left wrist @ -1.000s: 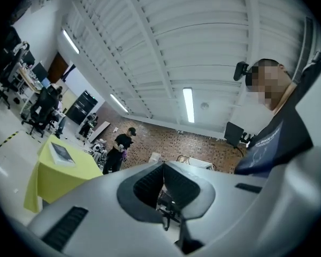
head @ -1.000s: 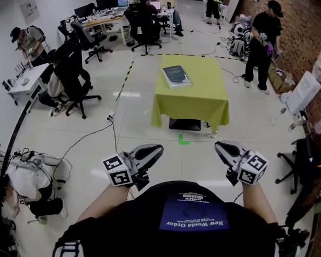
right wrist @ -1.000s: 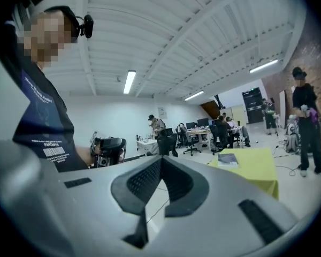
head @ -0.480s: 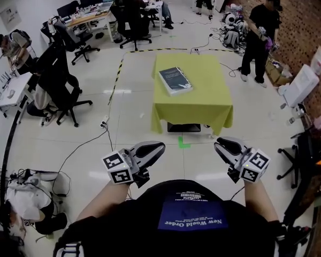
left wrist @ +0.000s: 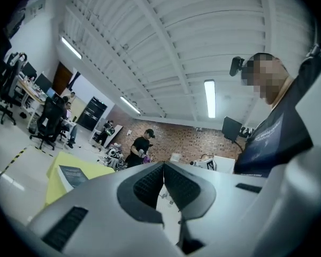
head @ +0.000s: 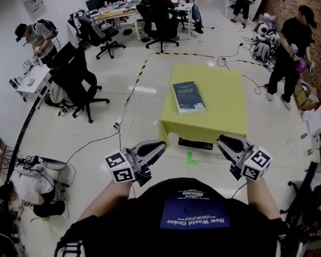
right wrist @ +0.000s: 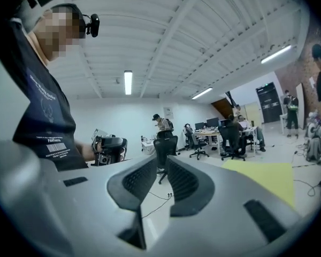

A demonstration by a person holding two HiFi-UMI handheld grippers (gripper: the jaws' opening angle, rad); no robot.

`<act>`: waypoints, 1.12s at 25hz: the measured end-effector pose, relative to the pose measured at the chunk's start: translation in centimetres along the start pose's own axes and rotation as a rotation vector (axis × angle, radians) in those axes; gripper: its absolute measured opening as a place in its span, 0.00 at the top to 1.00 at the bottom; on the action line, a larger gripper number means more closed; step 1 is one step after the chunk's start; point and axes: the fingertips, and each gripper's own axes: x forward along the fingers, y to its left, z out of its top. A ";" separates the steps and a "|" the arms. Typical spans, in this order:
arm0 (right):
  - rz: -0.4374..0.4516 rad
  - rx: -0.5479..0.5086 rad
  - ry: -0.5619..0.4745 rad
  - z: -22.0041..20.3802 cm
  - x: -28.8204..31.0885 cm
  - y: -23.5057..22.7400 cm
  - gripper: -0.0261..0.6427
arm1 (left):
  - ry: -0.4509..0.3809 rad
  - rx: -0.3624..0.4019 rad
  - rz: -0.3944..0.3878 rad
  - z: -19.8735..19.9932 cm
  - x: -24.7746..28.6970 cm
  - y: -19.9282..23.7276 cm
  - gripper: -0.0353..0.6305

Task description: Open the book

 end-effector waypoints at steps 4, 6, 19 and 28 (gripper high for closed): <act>0.089 -0.041 -0.022 2.2 1.0 -4.7 0.92 | -0.017 0.000 0.068 1.3 4.0 2.1 0.94; 0.113 -0.038 -0.025 2.5 1.8 -6.8 0.97 | -0.024 -0.011 0.084 1.7 5.6 3.2 0.94; 0.049 -0.049 0.028 2.0 10.8 -17.1 0.97 | -0.007 -0.041 -0.018 5.1 10.8 17.5 0.94; -0.154 -0.009 0.049 3.6 19.7 -23.0 0.90 | 0.053 -0.013 -0.225 11.6 12.7 30.1 0.94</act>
